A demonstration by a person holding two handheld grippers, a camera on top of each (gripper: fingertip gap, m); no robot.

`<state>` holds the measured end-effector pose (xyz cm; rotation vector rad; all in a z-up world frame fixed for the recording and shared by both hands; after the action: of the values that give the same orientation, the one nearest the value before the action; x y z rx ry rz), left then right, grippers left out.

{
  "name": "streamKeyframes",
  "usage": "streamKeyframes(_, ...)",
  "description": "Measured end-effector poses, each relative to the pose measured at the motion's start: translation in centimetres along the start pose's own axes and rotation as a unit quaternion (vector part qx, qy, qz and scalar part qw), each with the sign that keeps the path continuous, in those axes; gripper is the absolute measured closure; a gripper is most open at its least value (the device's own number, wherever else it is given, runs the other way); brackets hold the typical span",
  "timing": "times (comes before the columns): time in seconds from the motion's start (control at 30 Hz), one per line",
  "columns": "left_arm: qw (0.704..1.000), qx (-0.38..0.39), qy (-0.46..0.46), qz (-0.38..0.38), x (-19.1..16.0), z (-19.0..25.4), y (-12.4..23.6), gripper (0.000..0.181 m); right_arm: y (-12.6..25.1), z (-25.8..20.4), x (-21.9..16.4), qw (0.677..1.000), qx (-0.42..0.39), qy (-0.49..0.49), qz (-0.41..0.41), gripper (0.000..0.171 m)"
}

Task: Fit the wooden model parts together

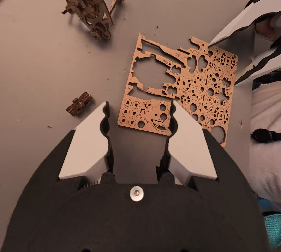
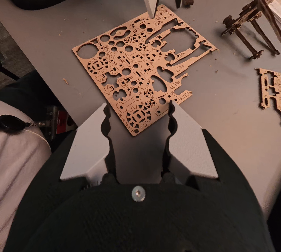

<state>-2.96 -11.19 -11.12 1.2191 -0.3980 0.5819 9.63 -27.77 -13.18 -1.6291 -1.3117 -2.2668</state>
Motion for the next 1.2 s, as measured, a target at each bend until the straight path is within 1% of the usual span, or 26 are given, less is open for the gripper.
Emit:
streamKeyframes(0.07, 1.0, -0.006, 0.003, -0.008, -0.2, -0.1, -0.2, 0.104, 0.1, 0.3, -0.1, 1.0, -0.017, -0.002, 0.003, 0.088)
streamKeyframes(0.17, 1.0, -0.014, 0.003, 0.0, -0.1, -0.1, -0.3, 0.105, 0.3, 0.9, -0.4, 0.999, -0.033, -0.029, 0.007, 0.082)
streamKeyframes(0.23, 1.0, -0.016, 0.004, 0.004, -0.1, -0.1, -0.2, 0.104, 0.4, 1.2, -0.6, 0.998, -0.034, -0.046, 0.007, 0.082)
streamKeyframes(0.4, 1.0, -0.014, -0.005, 0.022, 0.3, -0.2, 0.3, 0.104, 0.4, 0.7, -0.6, 0.999, -0.021, -0.033, -0.002, 0.092)
streamKeyframes(0.5, 1.0, -0.022, 0.004, 0.018, 0.0, -0.4, 0.0, 0.104, 0.4, 0.7, -0.6, 0.999, -0.024, -0.036, 0.005, 0.095)
streamKeyframes(0.57, 0.999, -0.029, 0.007, 0.017, -0.2, -0.4, -0.2, 0.107, 0.4, 0.7, -0.5, 0.999, -0.025, -0.037, 0.007, 0.096)
streamKeyframes(0.63, 0.998, -0.056, 0.014, 0.016, -0.2, 0.1, -0.3, 0.114, 0.4, 0.7, -0.5, 0.999, -0.027, -0.038, 0.01, 0.096)
streamKeyframes(0.87, 0.995, -0.085, 0.035, 0.03, -0.2, 0.1, 0.0, 0.113, 0.7, 0.4, -0.2, 0.998, -0.037, -0.023, 0.041, 0.098)
streamKeyframes(0.97, 0.993, -0.099, 0.043, 0.046, 0.1, 0.2, 0.6, 0.115, 1.0, 0.4, -0.1, 0.997, -0.048, -0.005, 0.056, 0.098)
streamKeyframes(1.1, 0.986, -0.125, 0.06, 0.087, 0.8, 0.3, 1.7, 0.118, 1.3, -0.1, 0.2, 0.995, -0.056, 0.036, 0.078, 0.106)
streamKeyframes(1.2, 0.979, -0.152, 0.079, 0.113, 1.2, 0.3, 2.3, 0.118, 1.3, -0.3, 0.4, 0.994, -0.052, 0.055, 0.084, 0.107)
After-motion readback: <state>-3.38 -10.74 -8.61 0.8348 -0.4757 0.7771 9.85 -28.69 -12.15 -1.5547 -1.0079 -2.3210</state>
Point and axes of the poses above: each gripper's, where its closed fingertips meet, y back along the fingers, x out of its top, z = x × y across the jaws, the point moved 5 cm from there along y, back along the fingers, and after that the axes turned 6 degrees about -x, right-handed, at the moved point
